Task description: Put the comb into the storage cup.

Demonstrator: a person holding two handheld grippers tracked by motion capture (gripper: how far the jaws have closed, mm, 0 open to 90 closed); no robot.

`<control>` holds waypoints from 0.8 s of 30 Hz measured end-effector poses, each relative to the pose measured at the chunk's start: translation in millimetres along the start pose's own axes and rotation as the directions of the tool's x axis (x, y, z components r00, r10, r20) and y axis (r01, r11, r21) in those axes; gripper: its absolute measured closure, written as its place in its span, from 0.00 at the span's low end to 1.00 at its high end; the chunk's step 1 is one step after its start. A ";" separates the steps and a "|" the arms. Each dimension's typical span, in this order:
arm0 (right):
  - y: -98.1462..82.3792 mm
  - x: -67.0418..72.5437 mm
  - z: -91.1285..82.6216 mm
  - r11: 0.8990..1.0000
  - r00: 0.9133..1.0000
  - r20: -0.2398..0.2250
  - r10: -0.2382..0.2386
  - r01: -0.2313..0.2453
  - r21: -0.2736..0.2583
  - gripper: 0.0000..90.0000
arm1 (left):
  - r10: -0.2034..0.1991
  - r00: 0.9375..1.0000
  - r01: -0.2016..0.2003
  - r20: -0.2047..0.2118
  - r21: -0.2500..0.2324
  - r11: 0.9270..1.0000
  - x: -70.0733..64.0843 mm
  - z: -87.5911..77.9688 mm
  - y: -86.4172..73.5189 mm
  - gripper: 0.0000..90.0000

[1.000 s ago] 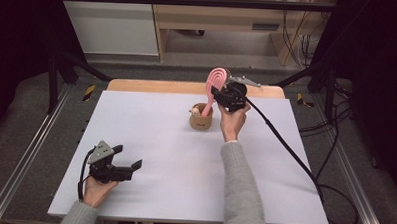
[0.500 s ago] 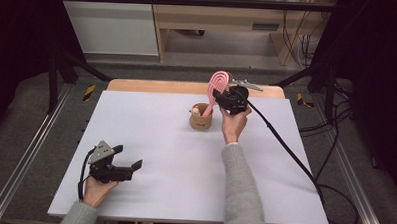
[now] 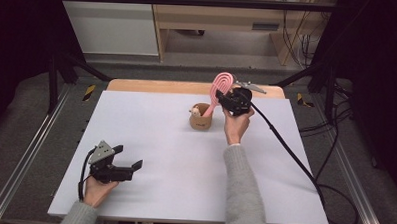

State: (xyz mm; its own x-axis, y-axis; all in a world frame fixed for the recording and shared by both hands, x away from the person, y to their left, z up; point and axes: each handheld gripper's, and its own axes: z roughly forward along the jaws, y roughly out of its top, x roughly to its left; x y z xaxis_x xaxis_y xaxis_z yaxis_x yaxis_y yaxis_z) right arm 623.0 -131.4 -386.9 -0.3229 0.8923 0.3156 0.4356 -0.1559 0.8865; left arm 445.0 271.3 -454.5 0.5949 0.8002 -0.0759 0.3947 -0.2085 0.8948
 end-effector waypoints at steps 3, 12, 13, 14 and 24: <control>-0.5 0.3 0.0 1.000 1.000 0.002 -0.009 0.009 -0.004 0.69 | 0.001 1.000 -0.001 0.000 -0.001 1.000 0.1 -0.2 0.1 0.04; -1.8 1.6 -2.1 0.996 0.996 0.007 -0.087 0.088 -0.020 0.62 | 0.001 1.000 -0.001 0.000 -0.001 1.000 -0.1 0.1 0.0 0.04; -1.7 1.7 -2.5 0.995 0.996 0.008 -0.093 0.093 -0.021 0.61 | 0.001 1.000 -0.001 0.001 0.000 1.000 -0.1 0.1 0.1 0.04; -1.4 1.7 -3.1 0.995 0.995 0.007 -0.097 0.097 -0.018 0.60 | 0.001 1.000 -0.001 0.001 0.000 1.000 -0.1 0.2 0.1 0.04; -2.2 2.1 -9.1 0.991 0.991 0.017 -0.133 0.133 0.011 0.49 | 0.002 1.000 -0.002 0.001 0.002 1.000 -0.2 0.6 0.0 0.04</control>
State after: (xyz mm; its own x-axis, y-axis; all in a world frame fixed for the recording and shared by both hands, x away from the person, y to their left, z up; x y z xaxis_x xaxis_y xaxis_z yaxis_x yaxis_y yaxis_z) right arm 613.7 -133.1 -385.1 -0.3636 0.9121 0.1893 0.3985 -0.0314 0.9166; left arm 445.3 270.8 -454.8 0.5966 0.7991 -0.0744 0.3950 -0.2117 0.8939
